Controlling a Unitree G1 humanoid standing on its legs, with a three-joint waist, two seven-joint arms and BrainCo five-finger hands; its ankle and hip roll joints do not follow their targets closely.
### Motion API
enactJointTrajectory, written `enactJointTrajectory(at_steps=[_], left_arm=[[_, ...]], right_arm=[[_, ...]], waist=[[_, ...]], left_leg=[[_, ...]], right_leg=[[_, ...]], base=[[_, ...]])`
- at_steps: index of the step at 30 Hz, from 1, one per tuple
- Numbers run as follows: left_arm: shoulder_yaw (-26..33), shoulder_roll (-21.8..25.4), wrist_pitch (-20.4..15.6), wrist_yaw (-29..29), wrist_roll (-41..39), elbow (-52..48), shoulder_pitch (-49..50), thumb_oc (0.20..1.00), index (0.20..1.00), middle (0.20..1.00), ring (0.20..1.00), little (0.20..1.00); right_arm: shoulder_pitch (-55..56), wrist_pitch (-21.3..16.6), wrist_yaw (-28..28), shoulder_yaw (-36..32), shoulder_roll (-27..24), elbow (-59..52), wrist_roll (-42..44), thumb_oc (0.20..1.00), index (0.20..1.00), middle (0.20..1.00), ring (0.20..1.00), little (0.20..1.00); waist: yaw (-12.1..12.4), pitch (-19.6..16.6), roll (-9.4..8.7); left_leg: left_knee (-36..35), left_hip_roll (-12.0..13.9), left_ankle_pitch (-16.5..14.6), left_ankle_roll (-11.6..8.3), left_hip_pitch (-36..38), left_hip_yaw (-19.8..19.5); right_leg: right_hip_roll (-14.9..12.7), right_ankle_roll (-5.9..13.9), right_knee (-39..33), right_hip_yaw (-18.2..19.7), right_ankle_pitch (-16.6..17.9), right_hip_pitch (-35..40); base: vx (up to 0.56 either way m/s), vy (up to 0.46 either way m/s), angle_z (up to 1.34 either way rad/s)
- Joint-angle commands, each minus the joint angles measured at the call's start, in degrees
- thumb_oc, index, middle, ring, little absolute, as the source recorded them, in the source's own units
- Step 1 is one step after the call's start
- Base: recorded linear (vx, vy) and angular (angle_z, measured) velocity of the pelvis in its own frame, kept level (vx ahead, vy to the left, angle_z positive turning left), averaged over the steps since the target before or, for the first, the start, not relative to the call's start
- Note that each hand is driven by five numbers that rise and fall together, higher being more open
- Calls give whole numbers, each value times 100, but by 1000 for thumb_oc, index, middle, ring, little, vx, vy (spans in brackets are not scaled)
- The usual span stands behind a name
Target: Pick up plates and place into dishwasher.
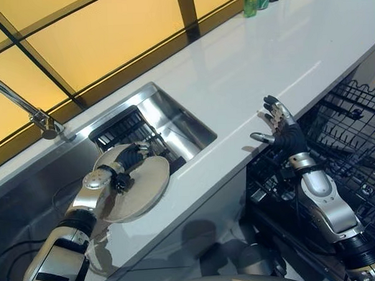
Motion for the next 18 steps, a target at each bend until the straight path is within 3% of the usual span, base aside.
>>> enactJointTrajectory(at_steps=[1,6,18], left_arm=[[692,135,-937,996,-83,-485,-256,200,200,200,200,200],[940,-112,-1142,1801,250,-1317,-149,200,200,200,200,200],[1084,-248,-1080,2191,602,-1914,216,200,200,200,200,200]], right_arm=[[157,-242,-6,56,246,27,-79,1000,1000,1000,1000,1000],[202,-323,-156,129,469,58,-166,1000,1000,1000,1000,1000],[342,-272,-147,89,609,-7,-197,1000,1000,1000,1000,1000]], waist=[[239,-354,-207],[337,-375,-331],[360,-400,-368]], left_leg=[[770,-621,-1020,782,-394,-273],[801,-564,-1015,755,-426,-336],[775,-493,-988,739,-340,-380]], right_leg=[[303,-159,535,-305,-63,-698],[310,-170,556,-370,-70,-691],[332,-150,597,-385,-78,-651]], base=[[-36,-89,8],[-33,-73,9],[16,-35,3]])
